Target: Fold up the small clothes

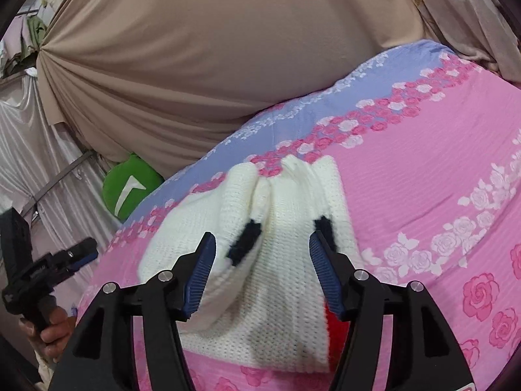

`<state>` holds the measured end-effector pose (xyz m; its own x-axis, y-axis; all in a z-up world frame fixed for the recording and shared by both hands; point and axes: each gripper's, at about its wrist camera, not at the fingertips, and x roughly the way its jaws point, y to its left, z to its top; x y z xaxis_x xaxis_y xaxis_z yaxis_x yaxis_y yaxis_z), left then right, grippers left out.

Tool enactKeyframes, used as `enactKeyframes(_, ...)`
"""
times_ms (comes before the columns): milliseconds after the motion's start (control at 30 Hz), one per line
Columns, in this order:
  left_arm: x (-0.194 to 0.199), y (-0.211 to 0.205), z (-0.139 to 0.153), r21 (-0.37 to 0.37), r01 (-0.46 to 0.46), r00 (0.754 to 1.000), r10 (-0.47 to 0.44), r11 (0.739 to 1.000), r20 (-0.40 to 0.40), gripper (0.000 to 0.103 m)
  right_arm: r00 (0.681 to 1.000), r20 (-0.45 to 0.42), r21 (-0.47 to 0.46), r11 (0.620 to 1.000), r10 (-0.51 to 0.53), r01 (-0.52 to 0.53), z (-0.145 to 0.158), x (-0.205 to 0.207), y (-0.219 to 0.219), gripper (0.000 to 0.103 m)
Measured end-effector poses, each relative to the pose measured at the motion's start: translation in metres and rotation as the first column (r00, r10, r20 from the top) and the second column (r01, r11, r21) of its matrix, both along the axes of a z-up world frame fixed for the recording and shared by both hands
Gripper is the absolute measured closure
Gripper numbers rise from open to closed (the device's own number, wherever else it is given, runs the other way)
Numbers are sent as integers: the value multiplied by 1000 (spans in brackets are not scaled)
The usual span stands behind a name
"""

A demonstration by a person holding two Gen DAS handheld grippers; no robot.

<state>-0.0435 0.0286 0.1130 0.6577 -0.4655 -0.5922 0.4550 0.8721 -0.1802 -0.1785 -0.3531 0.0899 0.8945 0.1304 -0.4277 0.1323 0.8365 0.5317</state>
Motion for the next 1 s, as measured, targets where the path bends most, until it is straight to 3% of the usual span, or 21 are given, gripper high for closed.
enactKeyframes(67, -1, 15, -13, 16, -23, 999, 23, 1000, -36, 34, 999, -3, -11, 999, 37, -37, 8, 11, 13, 26)
enactKeyframes(233, -12, 3, -49, 33, 62, 989, -57, 997, -139, 34, 993, -62, -3, 995, 103, -103, 7, 24, 44, 23)
enactKeyframes(333, -17, -22, -69, 79, 129, 979, -115, 988, -167, 34, 986, -132, -91, 989, 106, -118, -1, 31, 60, 18)
enactKeyframes(367, -16, -30, -77, 93, 140, 976, -121, 986, -181, 34, 981, -160, -124, 984, 107, -128, -6, 36, 63, 25)
enactKeyframes(400, -13, -36, -85, 104, 146, 972, -123, 984, -200, 34, 975, -186, -145, 978, 121, -149, -12, 42, 65, 62)
enactKeyframes(433, -10, -40, -91, 112, 145, 969, -119, 983, -215, 35, 970, -207, -147, 976, 130, -163, -16, 45, 65, 73)
enactKeyframes(500, -7, -40, -95, 105, 144, 964, -115, 984, -238, 36, 980, -131, -90, 983, 149, -162, -4, 31, 53, 80)
enactKeyframes(600, -12, -33, -87, 76, 155, 966, -135, 985, -221, 35, 990, 3, 11, 990, 144, -144, 20, -3, 27, 83)
enactKeyframes(667, -16, -31, -87, 86, 155, 969, -134, 984, -209, 34, 993, -31, -8, 994, 111, -111, 13, -13, 16, 83)
enactKeyframes(767, -14, -38, -103, 91, 166, 959, -139, 982, -248, 34, 960, -265, -9, 996, 86, -92, -44, 2, 4, 78)
enactKeyframes(833, -12, -41, -108, 81, 168, 952, -140, 982, -274, 34, 966, -243, 47, 996, 84, -74, -51, -7, -1, 78)
enactKeyframes(867, -13, -40, -104, 80, 166, 955, -140, 983, -263, 36, 971, -225, 37, 997, 77, -70, -40, -12, -1, 70)
enactKeyframes(933, -17, -37, -90, 72, 160, 962, -140, 984, -234, 36, 991, -133, -43, 998, 33, -39, -5, -18, -1, 61)
enactKeyframes(1000, -20, -34, -69, 36, 160, 970, -150, 987, -194, 35, 997, -69, -110, 994, 19, -27, 24, -11, -2, 45)
